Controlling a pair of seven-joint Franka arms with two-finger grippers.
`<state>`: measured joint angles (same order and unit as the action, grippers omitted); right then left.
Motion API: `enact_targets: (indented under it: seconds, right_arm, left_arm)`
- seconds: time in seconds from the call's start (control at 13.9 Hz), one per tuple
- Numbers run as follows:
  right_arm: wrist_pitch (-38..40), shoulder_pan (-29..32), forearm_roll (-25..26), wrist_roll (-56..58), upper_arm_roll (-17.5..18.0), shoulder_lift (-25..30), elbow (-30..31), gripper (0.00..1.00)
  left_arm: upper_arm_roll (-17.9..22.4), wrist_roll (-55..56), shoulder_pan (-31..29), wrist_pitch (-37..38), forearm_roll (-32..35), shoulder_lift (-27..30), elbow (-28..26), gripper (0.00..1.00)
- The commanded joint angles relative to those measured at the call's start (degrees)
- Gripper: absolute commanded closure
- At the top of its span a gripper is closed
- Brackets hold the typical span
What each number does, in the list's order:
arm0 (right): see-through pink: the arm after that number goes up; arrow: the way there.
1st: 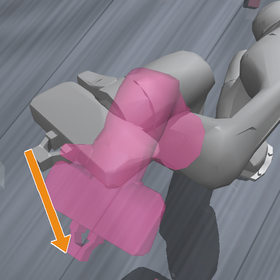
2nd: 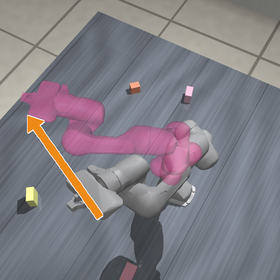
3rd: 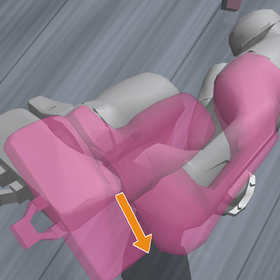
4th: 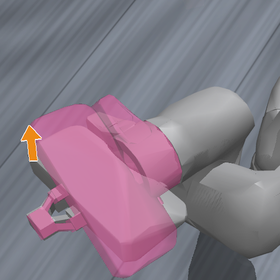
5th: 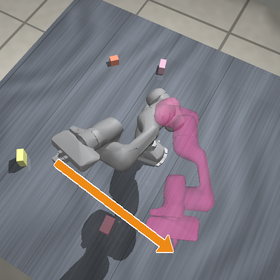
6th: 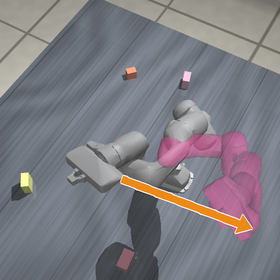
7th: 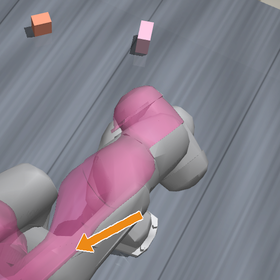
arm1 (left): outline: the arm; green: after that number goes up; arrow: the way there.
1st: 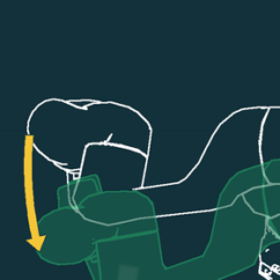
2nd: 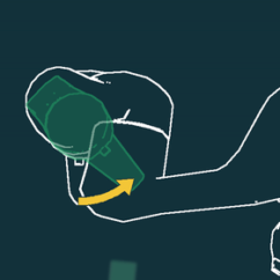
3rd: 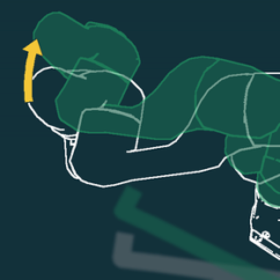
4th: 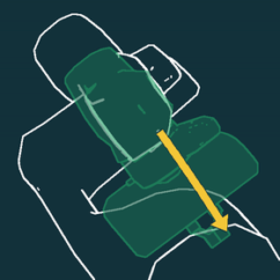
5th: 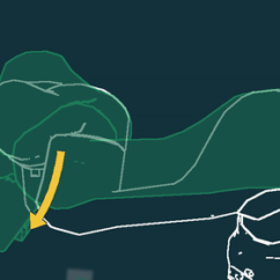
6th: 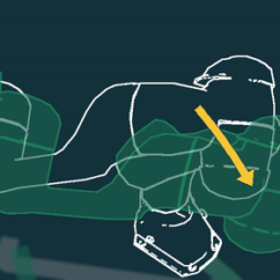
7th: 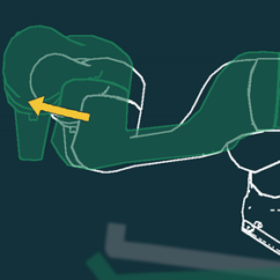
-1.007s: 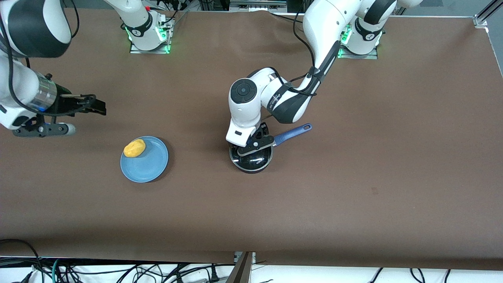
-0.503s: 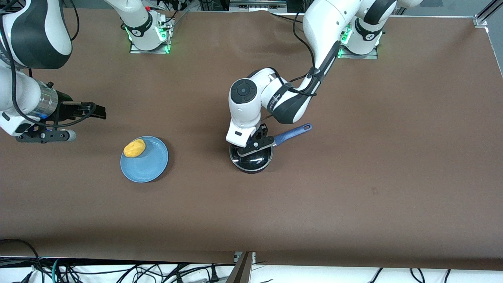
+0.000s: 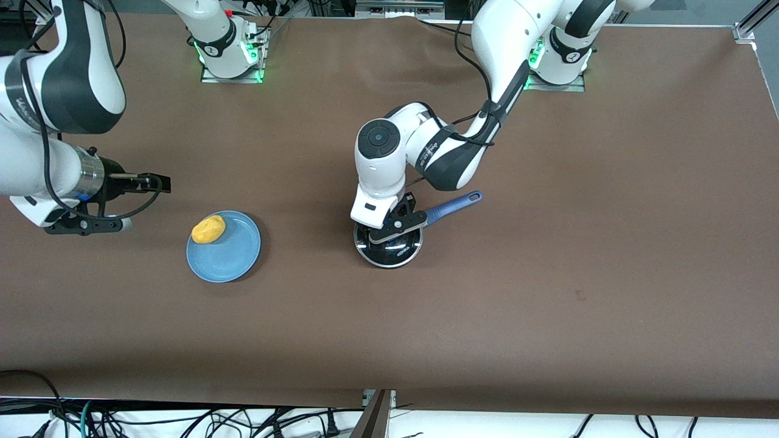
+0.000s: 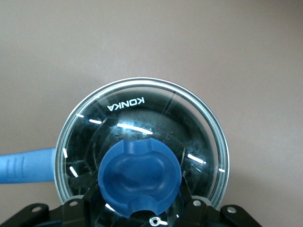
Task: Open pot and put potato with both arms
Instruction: 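Lift the lid with the left gripper while the right gripper grasps the potato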
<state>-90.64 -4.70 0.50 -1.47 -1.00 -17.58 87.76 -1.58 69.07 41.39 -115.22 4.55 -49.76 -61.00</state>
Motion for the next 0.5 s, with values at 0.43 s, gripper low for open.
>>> enact_targets:
  seconds: [0.43]
  right_arm:
    - [-22.88, 3.21, -3.05, -9.15, 0.38, -7.73, 12.41, 0.0]
  left_arm:
    - [-0.18, -25.77, -11.93, 3.6, -2.07, 14.58, -10.25, 0.44]
